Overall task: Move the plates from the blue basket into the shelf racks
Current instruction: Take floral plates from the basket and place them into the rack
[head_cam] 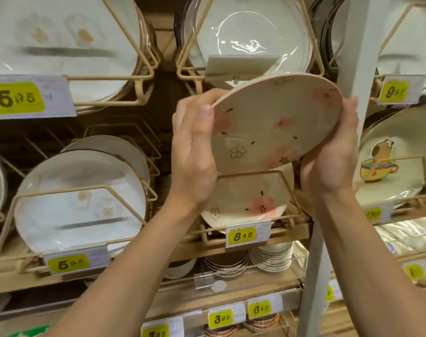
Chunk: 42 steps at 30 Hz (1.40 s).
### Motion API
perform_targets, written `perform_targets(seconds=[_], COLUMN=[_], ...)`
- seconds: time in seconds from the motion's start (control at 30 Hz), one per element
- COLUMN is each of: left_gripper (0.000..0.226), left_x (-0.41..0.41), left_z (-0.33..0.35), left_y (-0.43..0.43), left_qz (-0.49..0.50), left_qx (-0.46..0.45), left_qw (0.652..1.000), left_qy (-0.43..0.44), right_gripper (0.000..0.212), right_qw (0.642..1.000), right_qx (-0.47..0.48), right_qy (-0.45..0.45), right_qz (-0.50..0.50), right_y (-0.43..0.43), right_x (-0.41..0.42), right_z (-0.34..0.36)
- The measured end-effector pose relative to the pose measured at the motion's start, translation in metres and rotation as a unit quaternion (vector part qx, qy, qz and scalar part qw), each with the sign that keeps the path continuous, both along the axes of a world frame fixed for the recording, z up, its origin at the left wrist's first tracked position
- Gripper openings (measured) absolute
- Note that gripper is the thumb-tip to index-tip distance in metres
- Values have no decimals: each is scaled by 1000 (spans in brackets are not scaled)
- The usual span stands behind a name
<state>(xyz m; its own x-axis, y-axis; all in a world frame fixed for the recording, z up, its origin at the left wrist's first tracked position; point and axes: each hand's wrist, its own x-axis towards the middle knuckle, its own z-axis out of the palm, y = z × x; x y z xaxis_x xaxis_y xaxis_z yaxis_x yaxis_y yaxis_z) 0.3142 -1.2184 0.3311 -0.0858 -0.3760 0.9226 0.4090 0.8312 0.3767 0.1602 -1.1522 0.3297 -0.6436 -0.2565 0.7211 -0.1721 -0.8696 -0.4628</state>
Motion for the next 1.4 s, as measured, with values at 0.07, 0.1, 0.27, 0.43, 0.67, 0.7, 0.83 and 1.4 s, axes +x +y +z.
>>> perform_targets(seconds=[0.07,0.1,0.27,0.43,0.67,0.7,0.83,1.4], left_gripper=[35,35,31,29,38,39,59,36], left_x=[-2,-2,0,3,4,4,5,7], left_z=[-6,-10,-29,-34,-49,-51,-55,-55], left_y=[-4,-6,-15,-22,-23,-23,-26,-33], left_qz=[14,21,28,17,-13,-12,-89,-156], left_qx=[31,40,58,109,130,145,254,270], left_qw=[998,996,985,974,978,976,948,928], left_qy=[-50,-79,-158,-198,-165,-161,-169,-206], right_gripper=[41,41,44,35,41,44,56,33], right_qw=[999,997,985,976,969,968,953,932], right_qx=[53,77,172,212,245,248,276,356], right_qy=[-2,-2,-7,36,11,0,-27,48], right_qz=[-1,4,12,-17,29,50,121,57], right_y=[-6,-8,-12,-16,-13,-13,-11,-10], right_x=[-10,-12,-22,-19,-19,-20,-22,-25], right_z=[-10,-16,-32,-39,-41,-41,-43,-49])
